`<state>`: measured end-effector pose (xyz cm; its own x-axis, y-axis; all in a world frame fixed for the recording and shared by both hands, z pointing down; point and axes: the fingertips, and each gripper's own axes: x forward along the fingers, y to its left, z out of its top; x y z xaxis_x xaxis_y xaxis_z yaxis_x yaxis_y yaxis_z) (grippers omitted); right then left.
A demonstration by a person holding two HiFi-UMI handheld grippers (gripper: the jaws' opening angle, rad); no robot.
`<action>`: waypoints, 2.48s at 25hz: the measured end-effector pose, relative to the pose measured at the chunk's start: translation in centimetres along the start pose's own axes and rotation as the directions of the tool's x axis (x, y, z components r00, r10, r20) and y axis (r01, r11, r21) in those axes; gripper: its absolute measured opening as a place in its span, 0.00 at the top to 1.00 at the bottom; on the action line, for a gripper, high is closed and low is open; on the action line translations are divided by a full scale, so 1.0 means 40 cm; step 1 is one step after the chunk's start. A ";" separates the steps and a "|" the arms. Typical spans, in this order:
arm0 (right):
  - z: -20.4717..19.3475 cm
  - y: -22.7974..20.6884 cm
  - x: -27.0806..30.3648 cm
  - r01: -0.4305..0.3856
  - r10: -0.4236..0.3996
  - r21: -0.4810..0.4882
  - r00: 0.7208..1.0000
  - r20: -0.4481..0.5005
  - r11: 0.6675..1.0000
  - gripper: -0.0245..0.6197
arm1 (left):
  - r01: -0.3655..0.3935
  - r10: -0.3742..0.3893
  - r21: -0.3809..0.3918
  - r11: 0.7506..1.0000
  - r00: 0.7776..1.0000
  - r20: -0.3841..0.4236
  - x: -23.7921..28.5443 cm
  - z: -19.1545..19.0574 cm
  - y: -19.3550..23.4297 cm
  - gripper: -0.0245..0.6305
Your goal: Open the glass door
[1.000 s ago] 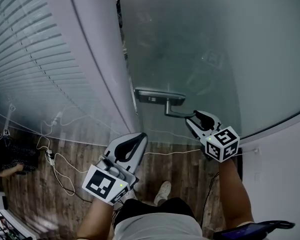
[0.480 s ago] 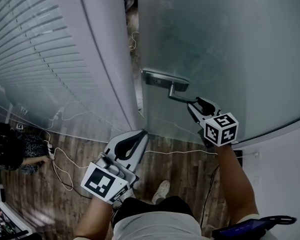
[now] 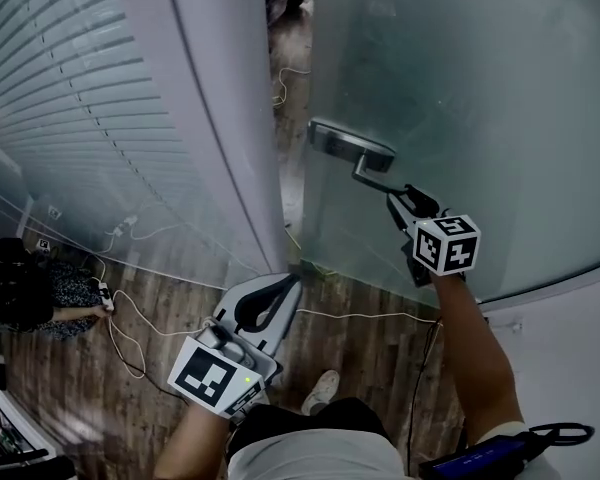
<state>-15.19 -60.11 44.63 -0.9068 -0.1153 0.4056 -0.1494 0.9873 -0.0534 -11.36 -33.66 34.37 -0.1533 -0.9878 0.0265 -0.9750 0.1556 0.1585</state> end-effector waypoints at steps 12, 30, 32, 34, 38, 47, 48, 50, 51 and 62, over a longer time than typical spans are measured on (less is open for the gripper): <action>0.028 -0.114 0.087 0.076 -0.077 0.039 0.997 0.007 0.996 0.70 | -0.032 0.032 -0.002 0.999 0.999 0.009 0.004 -0.021 0.014 0.96; 0.015 -0.191 0.091 0.231 -0.237 0.096 0.970 0.057 0.968 0.70 | -0.093 0.093 -0.029 0.995 0.996 -0.004 -0.061 -0.084 0.066 0.96; 0.045 -0.174 0.038 0.228 -0.239 0.112 0.966 0.100 0.967 0.71 | -0.091 0.091 -0.027 0.995 0.996 0.000 -0.061 -0.063 0.075 0.96; 0.071 -0.134 -0.040 0.216 -0.232 0.111 0.959 0.160 0.970 0.86 | -0.080 0.080 -0.020 0.997 0.997 0.006 -0.066 -0.048 0.072 0.96; 0.085 -0.026 -0.208 0.202 -0.230 0.123 0.933 0.278 0.972 0.96 | -0.033 0.033 -0.001 0.999 0.999 0.014 -0.097 -0.038 0.054 0.96; 0.076 0.255 -0.446 0.252 -0.275 0.110 0.881 0.386 0.961 0.96 | 0.093 -0.094 0.038 0.995 0.996 0.014 -0.211 -0.026 0.070 0.96; 0.071 0.282 -0.461 0.254 -0.280 0.117 0.877 0.391 0.960 0.96 | 0.109 -0.109 0.050 0.993 0.994 0.007 -0.223 -0.026 0.074 0.96; 0.067 0.338 -0.492 0.266 -0.294 0.124 0.867 0.402 0.956 0.96 | 0.140 -0.140 0.062 0.988 0.990 -0.003 -0.245 -0.019 0.086 0.96; 0.068 0.370 -0.507 0.270 -0.296 0.121 0.864 0.408 0.955 0.96 | 0.155 -0.155 0.060 0.986 0.988 -0.003 -0.256 -0.013 0.093 0.96; 0.062 0.620 -0.646 0.267 -0.265 0.063 0.847 0.461 0.962 0.96 | 0.190 -0.192 0.056 0.980 0.981 0.023 -0.380 0.021 0.096 0.96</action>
<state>3.55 -32.92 30.56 -0.9101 -0.4096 -0.0626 -0.4104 0.9119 -0.0002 -12.91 -18.06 33.77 0.0325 -0.9991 -0.0275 -0.9939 -0.0353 0.1048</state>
